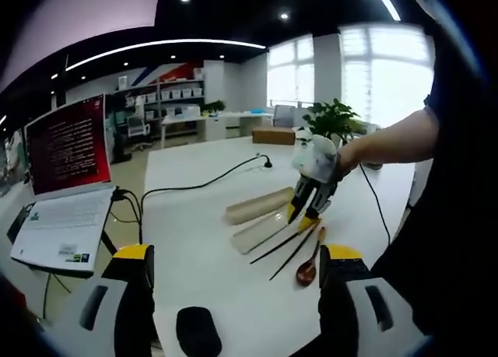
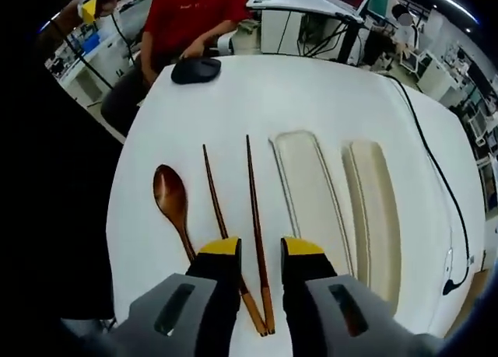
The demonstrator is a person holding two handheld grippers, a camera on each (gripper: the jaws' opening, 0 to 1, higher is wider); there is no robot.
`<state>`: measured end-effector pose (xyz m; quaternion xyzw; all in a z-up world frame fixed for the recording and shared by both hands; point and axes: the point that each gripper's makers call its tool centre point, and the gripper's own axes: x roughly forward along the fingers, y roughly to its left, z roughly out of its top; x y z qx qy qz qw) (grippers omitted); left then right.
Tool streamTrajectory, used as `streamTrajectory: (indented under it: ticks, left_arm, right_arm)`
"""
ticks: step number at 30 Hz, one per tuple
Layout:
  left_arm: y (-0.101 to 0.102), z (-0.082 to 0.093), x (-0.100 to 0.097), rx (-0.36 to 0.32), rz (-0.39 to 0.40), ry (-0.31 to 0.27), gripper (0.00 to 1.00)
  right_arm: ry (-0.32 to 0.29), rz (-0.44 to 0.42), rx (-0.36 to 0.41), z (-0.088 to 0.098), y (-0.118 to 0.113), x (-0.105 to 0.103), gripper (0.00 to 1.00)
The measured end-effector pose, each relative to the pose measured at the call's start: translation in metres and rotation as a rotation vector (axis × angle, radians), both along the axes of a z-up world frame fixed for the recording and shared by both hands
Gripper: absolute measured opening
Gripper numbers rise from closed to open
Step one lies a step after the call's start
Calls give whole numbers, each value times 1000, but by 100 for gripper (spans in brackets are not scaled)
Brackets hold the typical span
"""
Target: Arrange the utensils inside the cutlery case until each visible utensil rests in its matching compartment.
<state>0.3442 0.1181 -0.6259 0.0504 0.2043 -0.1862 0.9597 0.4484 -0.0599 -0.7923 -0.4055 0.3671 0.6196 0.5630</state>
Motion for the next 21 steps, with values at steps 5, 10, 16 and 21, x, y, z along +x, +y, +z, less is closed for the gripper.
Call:
streamTrajectory:
  ticks: [5,10,16,21]
  left_arm:
    - [0,-2,-3,0,2,7,90]
    - [3,-3,-6,-1,15,11,89]
    - [7,-2,-8,3,29,7,89]
    - [9,-4,-11,5,35,11,89]
  right_arm:
    - [5,9,-19,-7,3,-3,14]
    - [9,19,-31,-12,6,-4,14]
    - [7,34,-60,-19,6,-6,13]
    - [25,53,-93,-26,3,-12,15]
